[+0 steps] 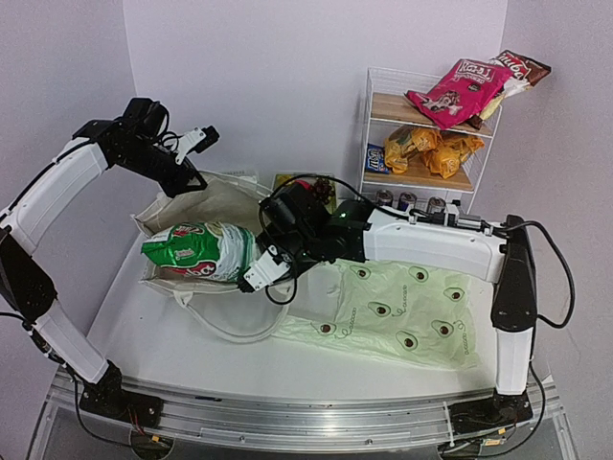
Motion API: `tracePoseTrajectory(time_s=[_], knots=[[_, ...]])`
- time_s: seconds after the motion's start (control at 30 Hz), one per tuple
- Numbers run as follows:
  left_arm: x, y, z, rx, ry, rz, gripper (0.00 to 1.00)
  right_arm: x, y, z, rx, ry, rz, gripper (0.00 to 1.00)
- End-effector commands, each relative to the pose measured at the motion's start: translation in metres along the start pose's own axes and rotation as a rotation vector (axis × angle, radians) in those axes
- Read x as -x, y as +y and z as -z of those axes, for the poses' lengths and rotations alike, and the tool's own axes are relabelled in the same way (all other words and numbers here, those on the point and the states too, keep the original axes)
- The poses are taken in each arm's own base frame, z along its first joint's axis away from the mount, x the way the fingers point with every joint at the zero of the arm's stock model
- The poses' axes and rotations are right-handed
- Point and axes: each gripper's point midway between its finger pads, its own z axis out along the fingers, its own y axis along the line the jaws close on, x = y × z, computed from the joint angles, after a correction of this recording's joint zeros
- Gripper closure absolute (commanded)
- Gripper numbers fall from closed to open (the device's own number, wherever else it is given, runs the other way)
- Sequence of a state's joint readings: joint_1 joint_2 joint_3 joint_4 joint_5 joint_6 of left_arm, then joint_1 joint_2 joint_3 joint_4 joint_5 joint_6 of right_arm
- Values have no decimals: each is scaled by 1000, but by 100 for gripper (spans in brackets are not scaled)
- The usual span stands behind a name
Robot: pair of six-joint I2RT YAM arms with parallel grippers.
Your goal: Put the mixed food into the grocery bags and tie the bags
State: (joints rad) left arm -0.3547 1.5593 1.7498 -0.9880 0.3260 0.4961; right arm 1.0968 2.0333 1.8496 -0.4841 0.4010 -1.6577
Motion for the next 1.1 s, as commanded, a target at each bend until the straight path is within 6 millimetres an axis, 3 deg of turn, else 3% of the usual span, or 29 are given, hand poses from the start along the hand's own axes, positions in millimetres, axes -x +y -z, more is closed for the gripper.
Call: tracePoseTrajectory(time_s=[0.0, 0.2, 0.33, 0.63, 0.93, 1.07], knots=[[27, -4, 22, -10, -88, -8, 100, -38, -17, 48, 9, 103, -36, 100], [26, -13, 27, -52, -81, 29, 100, -41, -26, 46, 64, 125, -205, 100], [23, -16, 31, -57, -59, 19, 100, -62, -33, 41, 54, 234, -250, 100], [24, -17, 32, -66, -57, 6, 100, -111, -3, 36, 126, 416, -330, 100], [21, -12, 30, -43, -43, -17, 100, -119, 17, 46, 170, 446, -356, 100], [25, -11, 29, -46, -58, -10, 100, -115, 8, 46, 151, 448, -347, 99]])
